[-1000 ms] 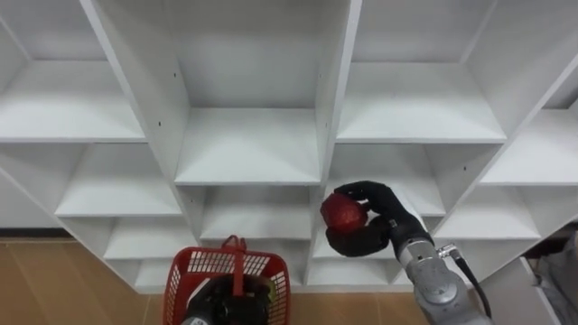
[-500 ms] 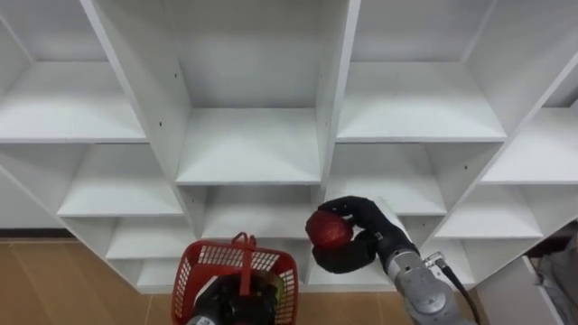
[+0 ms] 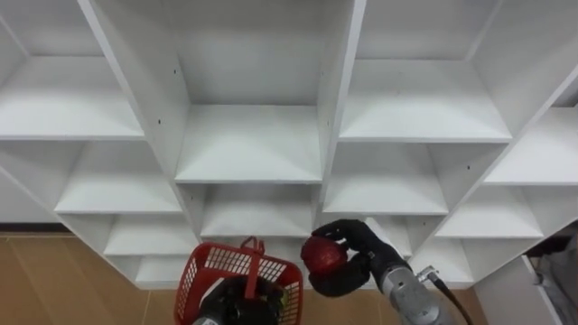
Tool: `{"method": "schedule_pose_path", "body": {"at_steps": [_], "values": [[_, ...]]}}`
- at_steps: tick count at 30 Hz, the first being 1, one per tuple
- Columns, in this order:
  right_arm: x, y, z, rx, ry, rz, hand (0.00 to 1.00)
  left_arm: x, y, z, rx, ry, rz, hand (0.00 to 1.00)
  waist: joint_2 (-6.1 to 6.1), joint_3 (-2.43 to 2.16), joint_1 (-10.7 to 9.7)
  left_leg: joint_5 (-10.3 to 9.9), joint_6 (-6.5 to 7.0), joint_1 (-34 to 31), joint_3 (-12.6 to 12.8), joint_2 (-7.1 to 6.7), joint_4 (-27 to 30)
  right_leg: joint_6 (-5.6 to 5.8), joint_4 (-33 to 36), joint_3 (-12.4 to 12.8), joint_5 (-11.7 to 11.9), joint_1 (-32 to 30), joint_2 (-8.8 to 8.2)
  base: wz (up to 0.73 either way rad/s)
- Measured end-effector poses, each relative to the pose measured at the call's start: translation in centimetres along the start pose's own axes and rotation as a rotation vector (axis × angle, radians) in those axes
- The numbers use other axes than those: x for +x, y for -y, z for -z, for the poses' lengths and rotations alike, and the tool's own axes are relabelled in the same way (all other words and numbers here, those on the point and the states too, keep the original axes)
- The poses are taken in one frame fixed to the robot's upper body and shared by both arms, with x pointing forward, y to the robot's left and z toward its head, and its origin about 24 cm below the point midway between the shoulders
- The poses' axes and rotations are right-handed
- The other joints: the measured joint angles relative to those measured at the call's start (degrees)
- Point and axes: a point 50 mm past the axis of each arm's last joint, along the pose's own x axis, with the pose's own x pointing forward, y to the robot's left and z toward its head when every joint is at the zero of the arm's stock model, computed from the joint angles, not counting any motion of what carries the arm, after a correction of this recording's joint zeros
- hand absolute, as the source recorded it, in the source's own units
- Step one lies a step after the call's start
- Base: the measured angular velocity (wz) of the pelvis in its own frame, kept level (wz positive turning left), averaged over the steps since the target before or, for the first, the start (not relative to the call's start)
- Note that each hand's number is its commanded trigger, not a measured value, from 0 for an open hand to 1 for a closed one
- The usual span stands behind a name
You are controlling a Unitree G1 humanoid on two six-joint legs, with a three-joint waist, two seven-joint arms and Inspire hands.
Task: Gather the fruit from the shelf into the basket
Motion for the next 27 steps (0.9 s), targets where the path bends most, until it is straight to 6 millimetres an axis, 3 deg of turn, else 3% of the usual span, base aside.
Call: {"method": "schedule_pose_path", "body": {"at_steps": [27], "values": [[-0.02,-0.45,0.72,-0.003,-0.032,-0.018,1.00,-0.07,-0.33,0.46,0.001,-0.033,-0.009,1.00,0.13,-0.48,0.80,0.00,0.01,-0.09,-0.02,-0.06,0.13,0.00,0.07,-0.16,0.00,0.04,-0.02,0.00]]}}
